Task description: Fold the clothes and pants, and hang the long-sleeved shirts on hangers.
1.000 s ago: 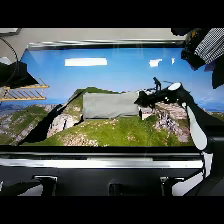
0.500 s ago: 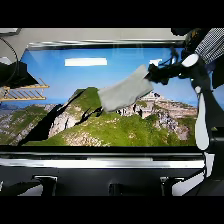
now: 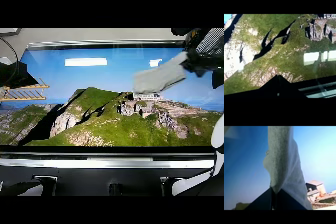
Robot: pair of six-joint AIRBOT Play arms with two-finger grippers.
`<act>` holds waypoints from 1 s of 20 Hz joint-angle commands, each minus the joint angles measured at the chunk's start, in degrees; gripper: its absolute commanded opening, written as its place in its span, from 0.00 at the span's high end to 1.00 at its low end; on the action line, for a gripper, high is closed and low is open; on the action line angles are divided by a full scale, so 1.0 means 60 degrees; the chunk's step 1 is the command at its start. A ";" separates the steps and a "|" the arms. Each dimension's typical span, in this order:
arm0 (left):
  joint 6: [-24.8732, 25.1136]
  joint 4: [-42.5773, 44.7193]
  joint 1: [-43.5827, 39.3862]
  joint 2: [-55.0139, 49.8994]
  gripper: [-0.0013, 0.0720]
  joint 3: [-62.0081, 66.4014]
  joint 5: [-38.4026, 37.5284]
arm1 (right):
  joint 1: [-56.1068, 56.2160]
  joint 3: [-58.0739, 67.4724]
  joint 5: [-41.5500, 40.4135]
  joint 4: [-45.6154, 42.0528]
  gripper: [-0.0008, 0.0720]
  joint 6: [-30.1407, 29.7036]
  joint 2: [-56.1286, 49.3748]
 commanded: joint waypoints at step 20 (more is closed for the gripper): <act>0.0004 0.0004 0.0000 0.0000 0.96 0.0000 -0.0018 | -0.3752 -0.1847 0.4798 -0.7956 0.95 0.1351 0.0550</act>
